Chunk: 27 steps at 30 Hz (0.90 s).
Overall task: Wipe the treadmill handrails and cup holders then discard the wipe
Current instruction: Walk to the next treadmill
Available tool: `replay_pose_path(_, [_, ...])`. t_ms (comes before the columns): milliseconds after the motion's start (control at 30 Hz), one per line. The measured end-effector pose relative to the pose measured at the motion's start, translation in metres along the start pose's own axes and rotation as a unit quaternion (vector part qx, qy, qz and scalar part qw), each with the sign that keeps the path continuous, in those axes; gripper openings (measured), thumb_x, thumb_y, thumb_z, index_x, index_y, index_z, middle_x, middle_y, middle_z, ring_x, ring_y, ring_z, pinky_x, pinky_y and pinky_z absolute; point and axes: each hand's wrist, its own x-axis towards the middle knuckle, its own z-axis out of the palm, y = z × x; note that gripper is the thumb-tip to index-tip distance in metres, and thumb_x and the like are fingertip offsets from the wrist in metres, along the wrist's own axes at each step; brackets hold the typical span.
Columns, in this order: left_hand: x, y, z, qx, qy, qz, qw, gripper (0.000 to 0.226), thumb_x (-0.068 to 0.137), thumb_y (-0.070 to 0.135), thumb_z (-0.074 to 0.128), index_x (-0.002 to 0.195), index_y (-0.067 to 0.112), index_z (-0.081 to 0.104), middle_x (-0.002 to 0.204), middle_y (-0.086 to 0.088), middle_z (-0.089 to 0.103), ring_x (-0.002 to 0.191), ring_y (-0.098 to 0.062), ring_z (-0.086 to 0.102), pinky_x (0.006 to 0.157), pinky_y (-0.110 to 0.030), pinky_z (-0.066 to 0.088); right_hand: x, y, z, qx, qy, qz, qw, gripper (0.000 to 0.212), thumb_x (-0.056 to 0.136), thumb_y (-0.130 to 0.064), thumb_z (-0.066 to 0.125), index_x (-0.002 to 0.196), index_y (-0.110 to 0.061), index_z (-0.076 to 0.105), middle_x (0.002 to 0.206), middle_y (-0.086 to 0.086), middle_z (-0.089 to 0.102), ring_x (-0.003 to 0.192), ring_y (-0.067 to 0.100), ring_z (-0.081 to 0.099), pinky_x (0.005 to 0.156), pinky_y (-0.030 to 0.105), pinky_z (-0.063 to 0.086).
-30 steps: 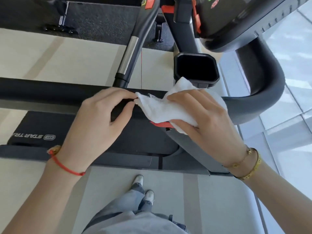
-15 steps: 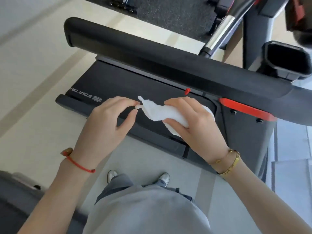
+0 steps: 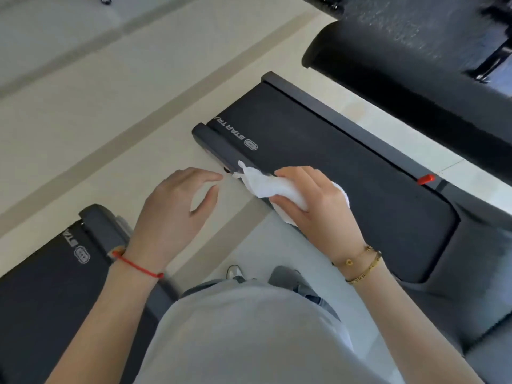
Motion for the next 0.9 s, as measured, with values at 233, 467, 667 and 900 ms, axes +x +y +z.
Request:
replay_pose_path(233, [0.020,-0.068,-0.025,0.003,0.034,-0.087,0.996,0.020,0.096,0.013,0.060,0.113,0.010,0.071,0.111,-0.001,0.071,0.104,-0.023,0.066,0.090,-0.045,0.053,0.079,-0.016,0.056,0.038,-0.049,-0.010,0.998,0.026,0.088,-0.021,0.072,0.111,-0.009,0.067,0.103,0.002,0.066,0.092,0.020,0.062,0.081,0.023,0.047])
replay_pose_path(467, [0.080,-0.128,-0.038,0.006,0.048,-0.149,0.988,0.021,0.097,0.013,0.059,0.115,0.012,0.070,0.112,0.000,0.070,0.105,-0.023,0.065,0.093,-0.044,0.052,0.177,-0.003,0.104,0.060,-0.090,-0.023,0.994,0.027,0.087,-0.021,0.074,0.110,-0.008,0.067,0.101,0.004,0.066,0.091,0.022,0.061,0.079,0.021,0.045])
replay_pose_path(667, [0.174,-0.179,-0.055,0.011,0.061,-0.183,0.981,0.022,0.097,0.015,0.059,0.116,0.014,0.070,0.113,0.003,0.070,0.107,-0.021,0.064,0.093,-0.043,0.051,0.286,0.016,0.140,0.064,-0.082,-0.033,0.994,0.026,0.087,-0.021,0.074,0.110,-0.010,0.067,0.101,0.002,0.067,0.090,0.019,0.062,0.078,0.020,0.045])
replay_pose_path(900, [0.289,-0.234,-0.082,0.017,0.073,-0.190,0.979,0.021,0.098,0.018,0.058,0.116,0.016,0.070,0.115,0.005,0.070,0.108,-0.018,0.064,0.092,-0.042,0.052,0.416,0.038,0.172,0.051,-0.089,-0.045,0.994,0.026,0.089,-0.024,0.071,0.110,-0.011,0.067,0.101,0.001,0.067,0.090,0.020,0.063,0.076,0.036,0.053])
